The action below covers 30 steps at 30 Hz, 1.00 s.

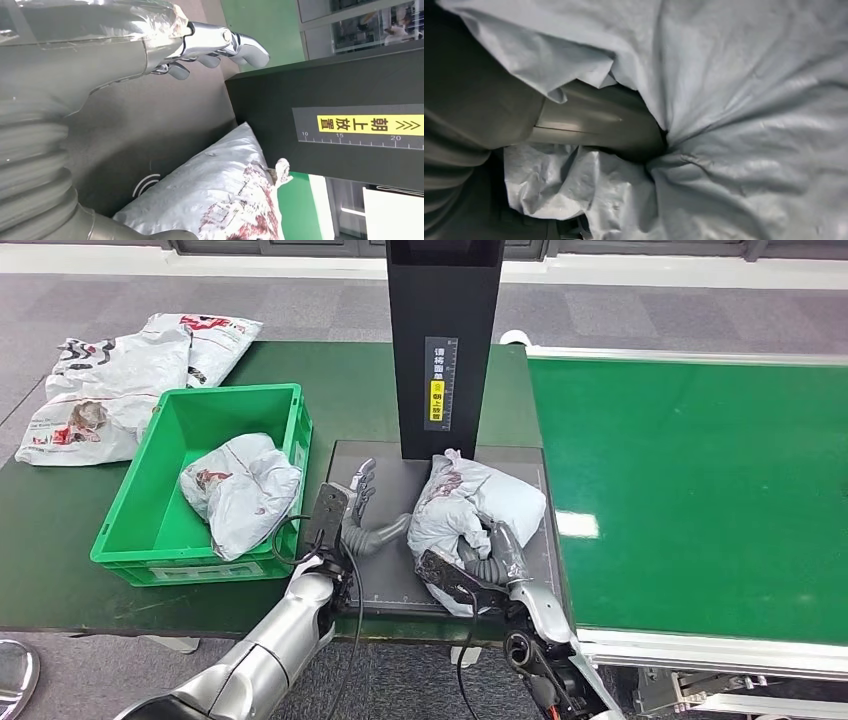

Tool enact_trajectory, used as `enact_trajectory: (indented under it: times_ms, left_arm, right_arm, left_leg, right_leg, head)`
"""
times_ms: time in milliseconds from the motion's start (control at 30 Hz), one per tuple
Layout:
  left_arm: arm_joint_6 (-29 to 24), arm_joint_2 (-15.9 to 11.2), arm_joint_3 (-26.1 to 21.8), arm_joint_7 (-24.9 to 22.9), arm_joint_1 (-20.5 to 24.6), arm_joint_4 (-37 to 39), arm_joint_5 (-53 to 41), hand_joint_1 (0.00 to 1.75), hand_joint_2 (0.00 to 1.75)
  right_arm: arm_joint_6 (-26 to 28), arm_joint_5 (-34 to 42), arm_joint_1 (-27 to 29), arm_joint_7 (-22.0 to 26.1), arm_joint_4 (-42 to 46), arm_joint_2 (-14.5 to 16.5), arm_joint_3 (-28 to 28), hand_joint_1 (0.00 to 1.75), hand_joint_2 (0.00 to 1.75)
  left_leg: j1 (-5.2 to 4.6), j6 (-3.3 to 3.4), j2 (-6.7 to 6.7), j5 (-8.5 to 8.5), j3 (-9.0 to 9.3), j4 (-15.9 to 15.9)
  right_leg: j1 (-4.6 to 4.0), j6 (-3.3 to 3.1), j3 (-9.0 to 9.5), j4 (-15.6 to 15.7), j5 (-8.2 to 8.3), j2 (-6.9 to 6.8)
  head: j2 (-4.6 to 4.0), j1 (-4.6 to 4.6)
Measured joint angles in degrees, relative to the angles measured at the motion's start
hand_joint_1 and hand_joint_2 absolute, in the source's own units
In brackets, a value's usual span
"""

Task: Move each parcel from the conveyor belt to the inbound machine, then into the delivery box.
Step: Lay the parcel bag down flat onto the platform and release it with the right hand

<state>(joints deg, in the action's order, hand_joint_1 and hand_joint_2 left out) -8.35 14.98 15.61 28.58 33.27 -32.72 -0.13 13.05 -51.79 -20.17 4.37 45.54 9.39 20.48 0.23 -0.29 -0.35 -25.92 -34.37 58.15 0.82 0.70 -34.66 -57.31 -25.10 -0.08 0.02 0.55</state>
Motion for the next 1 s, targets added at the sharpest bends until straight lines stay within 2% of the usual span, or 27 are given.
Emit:
enact_trajectory:
  times_ms: [100,133,667,833,1000]
  left_arm:
    - [-0.12,-0.16,0.00,-0.28,-0.27,-0.58,0.04,0.00,1.75]
    - [-0.27,-0.21,0.00,-0.35,-0.30,-0.74,0.05,0.00,1.75]
    - [-1.76,-1.15,0.00,-0.33,-1.51,-3.85,0.54,0.00,1.75]
    - [-2.45,-1.55,0.00,0.22,-2.93,-6.68,0.87,0.00,1.75]
    - [-3.40,-2.13,0.00,1.42,-4.29,-10.61,2.69,0.00,1.75]
  right_arm:
    - [-0.83,0.40,-0.74,-0.51,-2.37,-0.44,1.11,0.21,1.75]
    - [-1.01,0.56,-0.93,-0.65,-2.91,-0.57,1.36,0.00,1.75]
    - [0.12,4.73,-2.86,0.73,-7.20,-1.19,3.45,0.00,1.75]
    - [2.20,11.62,-1.71,6.26,-5.19,-1.72,3.45,0.00,1.75]
    - [2.40,22.87,2.07,13.88,3.88,-2.80,2.98,0.00,1.75]
  left_leg:
    - [0.00,0.00,0.03,0.00,0.11,0.00]
    - [0.00,-0.01,0.03,0.00,0.16,0.00]
    - [0.01,-0.10,0.11,0.07,0.44,-0.01]
    - [0.01,-0.10,0.10,0.07,0.41,-0.01]
    - [0.01,-0.11,0.09,0.07,0.24,-0.01]
  right_leg:
    - [0.00,0.00,0.08,0.02,0.00,0.02]
    - [0.00,-0.01,0.13,0.03,0.00,0.02]
    - [-0.01,-0.10,0.34,0.03,0.08,0.14]
    - [-0.01,-0.10,0.30,0.02,0.09,0.16]
    - [-0.02,-0.11,0.15,0.00,0.08,0.14]
  head:
    - [-0.01,0.00]
    - [0.00,0.00]
    - [-0.02,0.00]
    - [-0.01,0.00]
    - [-0.01,0.00]
